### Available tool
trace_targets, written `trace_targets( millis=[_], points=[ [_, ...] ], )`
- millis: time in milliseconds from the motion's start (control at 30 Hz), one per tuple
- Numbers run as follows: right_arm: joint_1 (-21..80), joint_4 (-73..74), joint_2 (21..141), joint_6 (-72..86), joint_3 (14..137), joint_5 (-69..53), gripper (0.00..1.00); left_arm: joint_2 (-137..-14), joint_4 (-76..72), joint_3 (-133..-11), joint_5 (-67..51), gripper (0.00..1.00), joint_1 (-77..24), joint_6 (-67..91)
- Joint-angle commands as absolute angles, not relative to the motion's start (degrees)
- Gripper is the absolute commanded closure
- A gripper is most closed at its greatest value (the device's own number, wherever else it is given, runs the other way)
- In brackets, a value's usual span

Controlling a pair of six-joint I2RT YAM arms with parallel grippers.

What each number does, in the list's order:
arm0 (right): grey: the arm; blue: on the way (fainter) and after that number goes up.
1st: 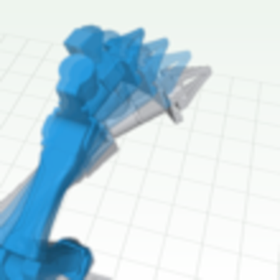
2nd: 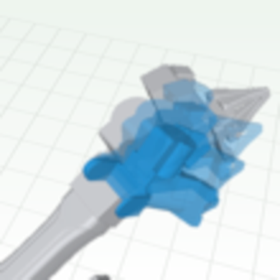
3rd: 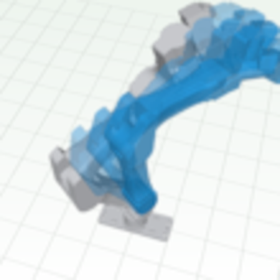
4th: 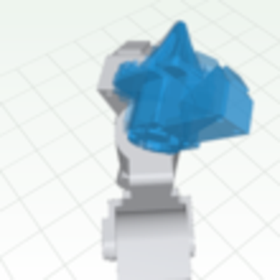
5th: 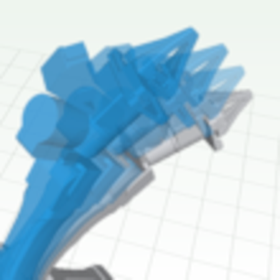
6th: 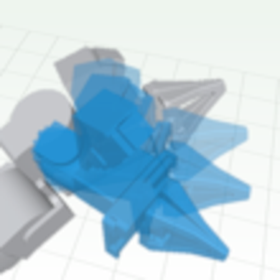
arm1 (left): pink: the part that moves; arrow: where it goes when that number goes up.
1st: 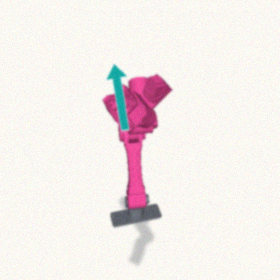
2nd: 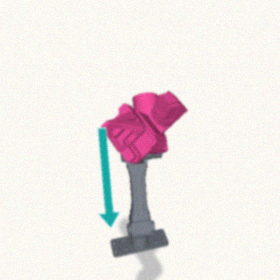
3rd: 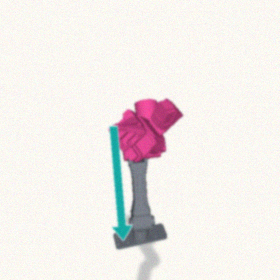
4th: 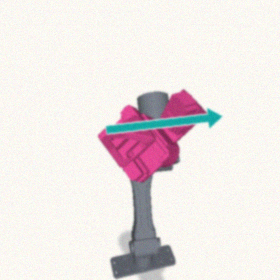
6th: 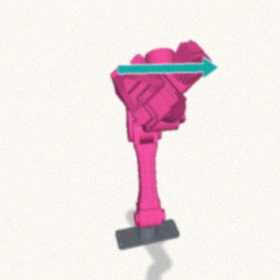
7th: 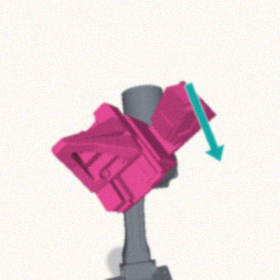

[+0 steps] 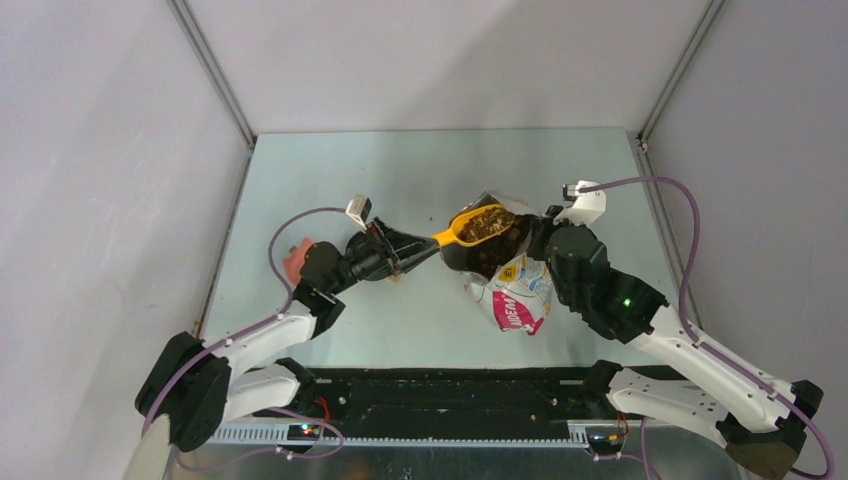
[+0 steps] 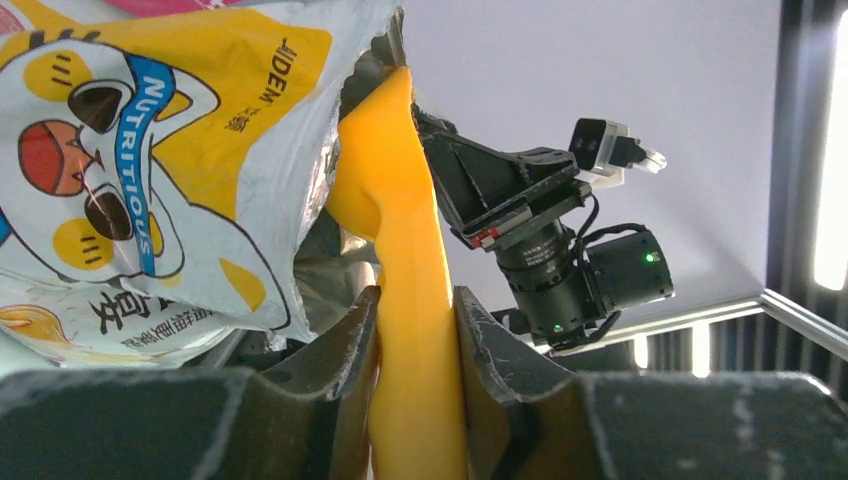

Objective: Serve the pet food
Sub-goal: Collect the pet food from the pet food bag.

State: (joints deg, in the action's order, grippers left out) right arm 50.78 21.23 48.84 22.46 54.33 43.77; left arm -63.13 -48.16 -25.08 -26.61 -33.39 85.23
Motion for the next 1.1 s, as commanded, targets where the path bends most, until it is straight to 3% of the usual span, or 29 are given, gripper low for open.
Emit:
trace_targets(
  millis=[0,433,667,833,1067],
  points=[
    [51.62,16.06,46.71,23.81,55.72,44.82,1.0,-63.54,-63.12,-24.69,-28.16,1.0,-32.6,89.86],
    [51.68,15.9,47.11,23.44,55.72,45.38,1.0,-71.45,-68.56,-28.45,-32.97,1.0,-32.52,92.15],
    [51.57,15.81,47.11,23.38,55.71,45.48,1.0,-66.28,-62.1,-27.7,-33.05,1.0,-32.4,87.87],
    [51.51,15.93,46.84,22.83,55.72,46.7,1.0,-58.86,-49.63,-27.64,-31.86,1.0,-31.9,81.83],
    [51.56,16.22,45.86,22.62,55.72,48.32,1.0,-52.93,-46.43,-25.98,-31.87,1.0,-31.64,81.14]
  ],
)
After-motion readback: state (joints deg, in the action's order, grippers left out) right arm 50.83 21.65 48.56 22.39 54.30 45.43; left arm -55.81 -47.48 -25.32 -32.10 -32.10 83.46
